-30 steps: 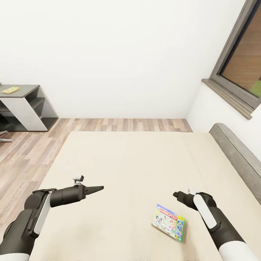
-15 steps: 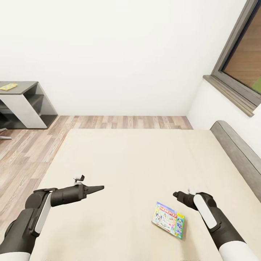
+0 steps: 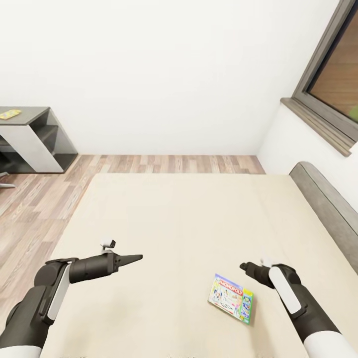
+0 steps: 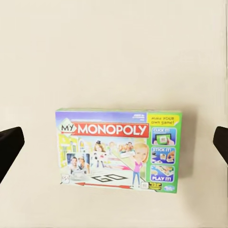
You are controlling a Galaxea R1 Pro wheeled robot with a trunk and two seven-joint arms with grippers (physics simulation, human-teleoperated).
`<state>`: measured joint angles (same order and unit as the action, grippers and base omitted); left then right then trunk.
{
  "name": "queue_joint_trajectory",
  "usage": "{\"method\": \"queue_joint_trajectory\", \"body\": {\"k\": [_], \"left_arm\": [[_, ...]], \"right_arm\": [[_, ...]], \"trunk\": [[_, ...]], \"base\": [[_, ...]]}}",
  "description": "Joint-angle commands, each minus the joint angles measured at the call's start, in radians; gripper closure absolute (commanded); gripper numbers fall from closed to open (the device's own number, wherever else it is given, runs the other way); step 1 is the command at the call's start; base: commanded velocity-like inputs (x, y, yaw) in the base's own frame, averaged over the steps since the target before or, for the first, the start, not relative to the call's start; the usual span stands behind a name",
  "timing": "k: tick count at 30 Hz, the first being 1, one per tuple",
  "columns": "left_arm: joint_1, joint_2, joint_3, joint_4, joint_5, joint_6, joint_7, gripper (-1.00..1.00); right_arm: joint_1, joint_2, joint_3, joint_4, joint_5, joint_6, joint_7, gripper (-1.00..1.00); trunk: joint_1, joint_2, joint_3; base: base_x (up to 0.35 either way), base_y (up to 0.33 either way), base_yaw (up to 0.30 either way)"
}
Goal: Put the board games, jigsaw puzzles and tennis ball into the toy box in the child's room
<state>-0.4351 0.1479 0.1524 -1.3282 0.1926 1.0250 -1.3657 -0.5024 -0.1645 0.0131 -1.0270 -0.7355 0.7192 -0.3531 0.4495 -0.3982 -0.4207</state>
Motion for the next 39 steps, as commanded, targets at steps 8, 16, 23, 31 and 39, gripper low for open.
{"method": "queue_joint_trajectory", "body": {"k": [8,16,23,31,39], "left_arm": [[-0.001,0.001,0.002,0.000,0.002,0.008,0.000,-1.00],[-0.001,0.000,0.002,0.000,0.001,0.007,0.006,-1.00],[-0.001,-0.001,0.003,0.000,0.003,0.006,0.006,-1.00],[-0.001,-0.004,0.002,0.001,0.002,0.007,0.010,-1.00],[-0.001,-0.023,0.000,0.001,-0.001,0.006,0.020,-1.00]], "right_arm": [[0.008,-0.006,-0.073,-0.001,-0.005,0.002,0.037,-1.00],[0.013,-0.049,-0.114,0.003,-0.003,-0.008,0.123,-1.00],[0.013,-0.056,-0.116,0.037,0.001,-0.059,0.206,-1.00],[0.005,-0.055,-0.108,0.086,0.048,-0.115,0.240,-1.00],[0.000,-0.057,-0.110,0.096,0.066,-0.123,0.249,-1.00]], "trunk": [[0.000,-0.002,-0.015],[0.000,-0.002,-0.028],[0.000,-0.002,-0.040],[0.000,-0.002,-0.053],[0.000,-0.002,-0.066]], "base": [[0.000,0.000,0.000],[0.000,0.000,0.000],[0.000,0.000,0.000],[0.000,0.000,0.000],[0.000,0.000,0.000]]}}
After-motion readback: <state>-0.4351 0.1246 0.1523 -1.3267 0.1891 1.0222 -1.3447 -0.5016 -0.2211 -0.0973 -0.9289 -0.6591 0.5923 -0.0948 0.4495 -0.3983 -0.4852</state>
